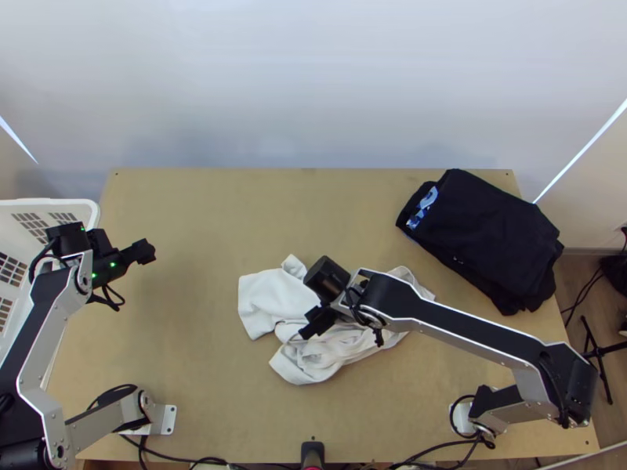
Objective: Fold the t-shirt
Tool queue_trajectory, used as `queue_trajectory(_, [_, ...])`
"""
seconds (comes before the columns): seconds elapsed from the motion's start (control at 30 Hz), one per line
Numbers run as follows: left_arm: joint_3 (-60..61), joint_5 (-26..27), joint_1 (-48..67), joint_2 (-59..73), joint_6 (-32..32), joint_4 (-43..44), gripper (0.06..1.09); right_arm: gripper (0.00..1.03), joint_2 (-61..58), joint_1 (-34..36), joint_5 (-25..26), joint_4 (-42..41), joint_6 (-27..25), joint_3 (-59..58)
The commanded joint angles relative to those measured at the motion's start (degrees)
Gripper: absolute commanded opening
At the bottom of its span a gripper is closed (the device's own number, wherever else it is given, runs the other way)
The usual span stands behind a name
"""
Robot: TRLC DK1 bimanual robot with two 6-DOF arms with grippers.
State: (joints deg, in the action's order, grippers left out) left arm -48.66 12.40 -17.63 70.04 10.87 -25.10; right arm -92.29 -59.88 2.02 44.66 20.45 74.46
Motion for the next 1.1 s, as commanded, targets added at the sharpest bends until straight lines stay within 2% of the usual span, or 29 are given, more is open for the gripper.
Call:
queue_trajectory(0.0, [-0.2, 0.0, 0.1, 0.0, -0.1, 0.0, 1.04, 0.45, 0.2, 0.6, 0.3, -1.0, -1.3, -1.2])
queue_trajectory(0.4, [-0.2, 0.0, 0.0, -0.3, -0.2, -0.3, 1.04, 0.45, 0.4, 1.4, 0.3, -4.2, -2.4, -4.1])
queue_trajectory(0.53, [0.0, 0.0, -0.3, -0.9, -0.5, -0.7, 1.04, 0.45, 0.4, 1.5, 0.4, -5.5, -4.3, -4.7])
queue_trajectory(0.6, [0.1, 0.0, -0.4, -1.1, -0.9, -0.7, 1.04, 0.44, 0.8, 1.3, 0.4, -7.7, -7.5, -6.1])
queue_trajectory(0.67, [0.1, 0.0, -0.5, -1.2, -0.9, -0.9, 1.04, 0.31, 1.0, 1.0, 2.5, -9.0, -9.2, -7.1])
queue_trajectory(0.73, [0.1, 0.0, -0.6, -1.4, -0.9, -1.0, 1.04, 0.07, 0.9, 1.1, 3.5, -10.6, -10.5, -8.0])
queue_trajectory(0.77, [0.1, 0.0, -0.6, -1.4, -0.9, -1.0, 1.04, 0.03, 0.8, 1.3, 3.6, -11.0, -11.5, -8.0])
queue_trajectory(1.07, [0.1, 0.0, -0.6, -2.7, -0.9, -1.7, 1.04, 0.03, 5.0, 3.1, 5.5, -11.0, -12.4, -3.5])
